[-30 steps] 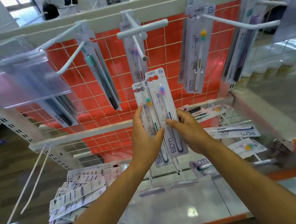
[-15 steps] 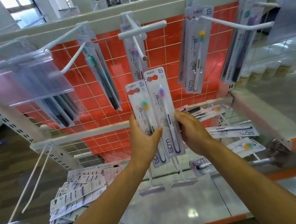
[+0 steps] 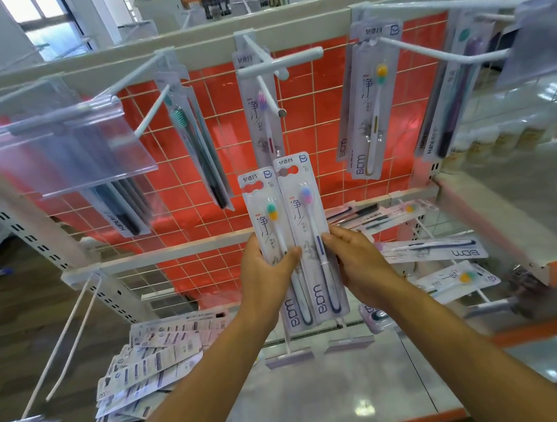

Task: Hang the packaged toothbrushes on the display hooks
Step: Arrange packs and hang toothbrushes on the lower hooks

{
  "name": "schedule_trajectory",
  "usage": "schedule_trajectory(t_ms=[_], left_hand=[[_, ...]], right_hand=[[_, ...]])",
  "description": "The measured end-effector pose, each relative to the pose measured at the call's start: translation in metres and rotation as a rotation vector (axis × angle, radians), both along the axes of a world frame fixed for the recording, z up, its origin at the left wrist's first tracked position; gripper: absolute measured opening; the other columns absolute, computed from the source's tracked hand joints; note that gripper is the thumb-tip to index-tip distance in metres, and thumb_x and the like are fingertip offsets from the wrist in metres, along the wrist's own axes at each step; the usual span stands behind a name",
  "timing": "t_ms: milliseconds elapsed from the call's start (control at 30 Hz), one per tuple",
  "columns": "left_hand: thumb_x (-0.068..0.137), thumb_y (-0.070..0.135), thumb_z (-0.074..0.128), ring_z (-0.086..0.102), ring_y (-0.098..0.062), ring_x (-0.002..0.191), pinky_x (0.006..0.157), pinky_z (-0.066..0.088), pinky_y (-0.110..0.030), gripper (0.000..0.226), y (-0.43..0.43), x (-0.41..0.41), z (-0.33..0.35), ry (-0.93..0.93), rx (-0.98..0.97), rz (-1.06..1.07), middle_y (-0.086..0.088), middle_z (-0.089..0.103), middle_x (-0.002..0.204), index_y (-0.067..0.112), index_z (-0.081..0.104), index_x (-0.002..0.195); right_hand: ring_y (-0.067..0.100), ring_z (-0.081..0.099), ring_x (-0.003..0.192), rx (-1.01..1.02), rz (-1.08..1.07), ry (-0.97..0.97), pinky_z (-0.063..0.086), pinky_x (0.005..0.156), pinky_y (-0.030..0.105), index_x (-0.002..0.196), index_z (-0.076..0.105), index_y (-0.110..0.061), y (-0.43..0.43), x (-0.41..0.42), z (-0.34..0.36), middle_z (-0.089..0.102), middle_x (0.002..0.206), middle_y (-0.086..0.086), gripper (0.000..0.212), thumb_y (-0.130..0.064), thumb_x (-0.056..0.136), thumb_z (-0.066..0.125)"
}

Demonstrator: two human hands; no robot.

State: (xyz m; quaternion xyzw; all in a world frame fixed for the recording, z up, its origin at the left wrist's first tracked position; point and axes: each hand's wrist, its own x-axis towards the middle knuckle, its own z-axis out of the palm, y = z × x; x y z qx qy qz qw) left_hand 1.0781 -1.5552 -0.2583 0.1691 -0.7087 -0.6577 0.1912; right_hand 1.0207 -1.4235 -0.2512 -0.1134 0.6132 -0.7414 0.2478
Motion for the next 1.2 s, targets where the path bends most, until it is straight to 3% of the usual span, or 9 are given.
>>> schedule_trajectory(t_ms=[100,300,400,467,567,767,933,1100,1200], left_hand=[[0.086,0.008,0.071,0.07,-0.013,0.092,0.074,0.06,-0.028,0.034,-0.001,0.004,0.0,-0.005,0.035,-0.002,0.002,0.07,0.104,0.022,0.056,0.113],[0.084,0.004,0.072,0.071,-0.011,0.088,0.074,0.059,-0.028,0.036,-0.009,0.009,0.003,-0.001,0.059,0.001,0.002,0.071,0.1,0.026,0.056,0.108],[0.087,0.005,0.068,0.071,-0.019,0.095,0.078,0.06,-0.035,0.033,-0.015,0.015,0.004,-0.025,0.129,-0.028,-0.001,0.072,0.103,0.023,0.056,0.113],[0.096,0.016,0.057,0.069,-0.026,0.103,0.088,0.057,-0.047,0.023,-0.021,0.021,0.005,-0.023,0.231,-0.064,-0.006,0.072,0.111,0.02,0.057,0.119],[0.102,0.021,0.044,0.065,-0.031,0.11,0.099,0.048,-0.056,0.025,-0.031,0.028,0.006,-0.023,0.325,-0.072,-0.011,0.07,0.117,0.016,0.059,0.122],[0.1,0.008,0.048,0.068,-0.031,0.104,0.092,0.054,-0.051,0.021,-0.042,0.04,0.007,-0.033,0.28,-0.087,-0.013,0.07,0.113,0.016,0.057,0.117],[0.099,0.012,0.05,0.072,-0.026,0.095,0.083,0.058,-0.044,0.017,-0.047,0.049,0.007,-0.045,0.255,-0.104,-0.011,0.073,0.107,0.016,0.059,0.113],[0.1,0.013,0.048,0.067,-0.033,0.105,0.094,0.052,-0.054,0.019,-0.055,0.057,0.005,-0.051,0.293,-0.141,-0.012,0.072,0.111,0.018,0.062,0.113],[0.1,0.015,0.047,0.065,-0.035,0.109,0.097,0.048,-0.058,0.021,-0.064,0.065,0.003,-0.048,0.318,-0.162,-0.013,0.071,0.114,0.019,0.062,0.114]], right_hand=[[0.015,0.072,0.087,0.002,0.001,-0.011,0.058,0.07,0.025,0.101,0.069,-0.019,-0.002,0.004,-0.001,0.075,0.095,0.002,0.026,-0.016,0.101,0.043],[0.015,0.072,0.087,0.014,-0.027,-0.021,0.056,0.069,0.025,0.104,0.067,-0.018,-0.012,0.012,0.001,0.075,0.096,0.002,0.025,-0.018,0.102,0.042],[0.019,0.072,0.089,0.03,-0.043,-0.017,0.056,0.069,0.028,0.109,0.067,-0.017,-0.019,0.017,0.001,0.075,0.097,0.003,0.025,-0.019,0.102,0.042],[0.019,0.072,0.087,0.041,-0.051,-0.017,0.055,0.068,0.029,0.105,0.067,-0.018,-0.023,0.021,0.001,0.075,0.096,0.004,0.025,-0.02,0.102,0.043],[0.018,0.07,0.083,0.063,-0.058,-0.024,0.055,0.068,0.029,0.101,0.068,-0.018,-0.029,0.027,0.003,0.074,0.094,0.006,0.026,-0.02,0.102,0.042],[0.025,0.071,0.092,0.075,-0.097,-0.024,0.058,0.081,0.039,0.099,0.069,-0.021,-0.043,0.041,0.002,0.074,0.095,0.007,0.026,-0.023,0.102,0.043],[0.02,0.072,0.086,0.063,-0.124,-0.02,0.058,0.074,0.035,0.1,0.067,-0.02,-0.047,0.051,0.0,0.075,0.091,0.004,0.026,-0.022,0.102,0.042],[0.017,0.072,0.081,0.041,-0.161,-0.016,0.056,0.066,0.029,0.099,0.067,-0.02,-0.054,0.062,-0.003,0.076,0.087,0.001,0.024,-0.021,0.102,0.043],[0.018,0.072,0.083,0.051,-0.187,-0.011,0.055,0.069,0.031,0.1,0.068,-0.018,-0.062,0.069,-0.005,0.075,0.089,0.002,0.024,-0.02,0.101,0.044]])
